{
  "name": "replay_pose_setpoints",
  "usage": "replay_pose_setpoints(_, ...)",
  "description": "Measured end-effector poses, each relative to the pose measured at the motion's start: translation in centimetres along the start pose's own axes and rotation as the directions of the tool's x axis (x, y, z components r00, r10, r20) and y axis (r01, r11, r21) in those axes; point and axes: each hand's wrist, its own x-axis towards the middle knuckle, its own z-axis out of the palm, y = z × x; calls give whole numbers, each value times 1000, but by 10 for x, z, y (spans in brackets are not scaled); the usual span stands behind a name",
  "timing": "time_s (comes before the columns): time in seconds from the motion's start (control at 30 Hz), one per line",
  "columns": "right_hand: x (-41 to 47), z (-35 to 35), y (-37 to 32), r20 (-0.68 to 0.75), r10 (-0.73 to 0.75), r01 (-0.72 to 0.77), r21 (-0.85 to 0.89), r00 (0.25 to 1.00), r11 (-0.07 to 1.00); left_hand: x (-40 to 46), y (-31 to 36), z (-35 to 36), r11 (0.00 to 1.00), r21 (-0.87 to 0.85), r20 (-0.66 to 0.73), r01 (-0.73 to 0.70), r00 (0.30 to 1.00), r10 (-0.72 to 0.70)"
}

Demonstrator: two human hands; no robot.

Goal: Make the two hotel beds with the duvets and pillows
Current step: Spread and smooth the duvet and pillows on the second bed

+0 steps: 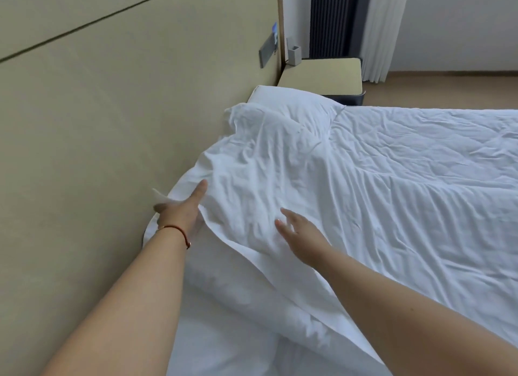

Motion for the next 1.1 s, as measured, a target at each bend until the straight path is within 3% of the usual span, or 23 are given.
replay_pose_setpoints(0.1,13,10,-18,2,-30,30,45,1000,999,11,1,8,996,14,179,87,980,-88)
replay_pose_setpoints(0.2,24,20,-34,17,-50,48,98,999,994,34,-21,9,993,110,318,42,945,-75)
replay_pose_setpoints(0.3,31,30,-51,58,-78,69,148,995,987,19,-9,-4,996,-90,370,-23,927,55)
replay_pose_setpoints(0.43,38,23,-81,30,-120,100,375,992,921,10,6,-50,939,-343,337,-23,930,145)
replay_pose_setpoints(0.63,23,36,-76,227,-92,-34,496,970,867,-19,2,-64,927,-358,481,108,873,84)
replay_pose_setpoints(0.8,8,-22,-36,249,70,-235,733,966,639,-85,44,-15,945,-307,597,-115,750,285)
replay_pose_setpoints(0.97,-21,-122,33,94,147,-157,848,985,507,-181,98,63,921,-291,682,-260,619,390)
replay_pose_setpoints(1.1,-78,-236,113,-93,230,-17,900,969,436,-287,120,171,844,-211,755,-493,466,461)
